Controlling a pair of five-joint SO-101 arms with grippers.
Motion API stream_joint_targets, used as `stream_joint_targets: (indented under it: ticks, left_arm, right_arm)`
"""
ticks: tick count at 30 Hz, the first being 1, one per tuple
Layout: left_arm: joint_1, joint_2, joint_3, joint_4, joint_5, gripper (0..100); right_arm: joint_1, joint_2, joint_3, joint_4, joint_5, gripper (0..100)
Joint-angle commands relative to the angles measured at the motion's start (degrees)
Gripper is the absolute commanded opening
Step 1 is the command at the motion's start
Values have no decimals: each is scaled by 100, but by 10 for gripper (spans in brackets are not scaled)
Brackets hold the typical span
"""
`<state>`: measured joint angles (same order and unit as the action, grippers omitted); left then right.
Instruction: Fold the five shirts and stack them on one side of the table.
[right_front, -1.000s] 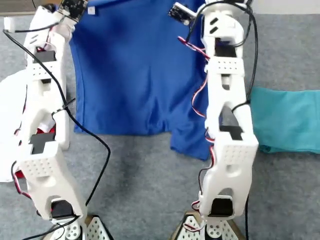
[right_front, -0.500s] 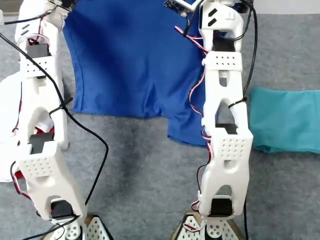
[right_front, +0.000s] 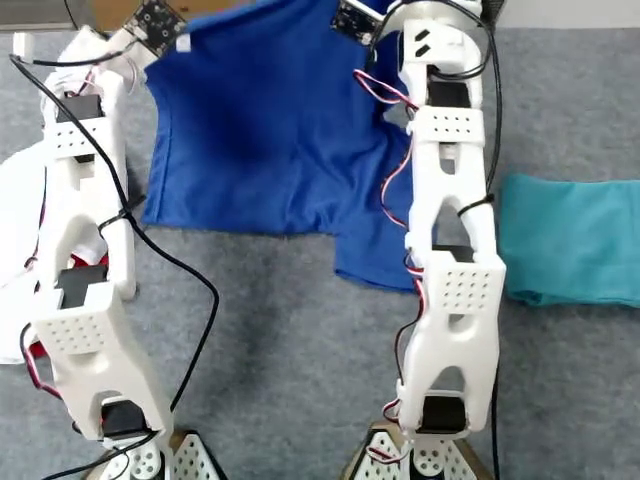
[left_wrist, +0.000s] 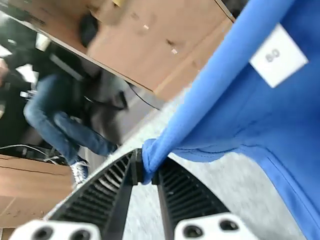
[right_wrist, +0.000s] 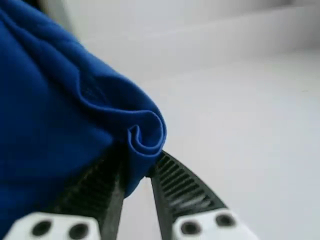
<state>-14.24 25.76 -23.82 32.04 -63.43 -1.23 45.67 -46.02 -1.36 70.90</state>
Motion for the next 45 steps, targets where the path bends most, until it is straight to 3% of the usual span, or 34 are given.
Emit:
stream_joint_targets:
  ticks: [1, 5, 9, 16, 24, 28, 35, 45]
  left_arm:
    - [-123, -57, -35, 466, -193, 18]
    - [-141, -57, -35, 1108, -387, 18]
    - [-141, -66, -53, 1723, -607, 18]
    - [-167, -57, -44, 1996, -615, 18]
    - [-237, -119, -264, 1820, -545, 18]
    - [-237, -347, -1152, 1987, 114, 18]
    - [79, -1024, -2725, 2919, 1415, 18]
    - [202, -2009, -4176, 5011, 1582, 18]
  right_arm:
    - [365, -84, -374, 765, 62, 2]
    - [576, -215, -347, 1538, 62, 2]
    - [620, -505, -365, 2936, 62, 2]
    - [681, -945, -356, 4255, 26, 2]
    - [980, -1437, -382, 3886, -18, 2]
    - [1182, -2105, -382, 3613, -185, 2]
    - [1446, -3644, -382, 3596, -141, 2]
    - [2308, -5262, -374, 3596, -141, 2]
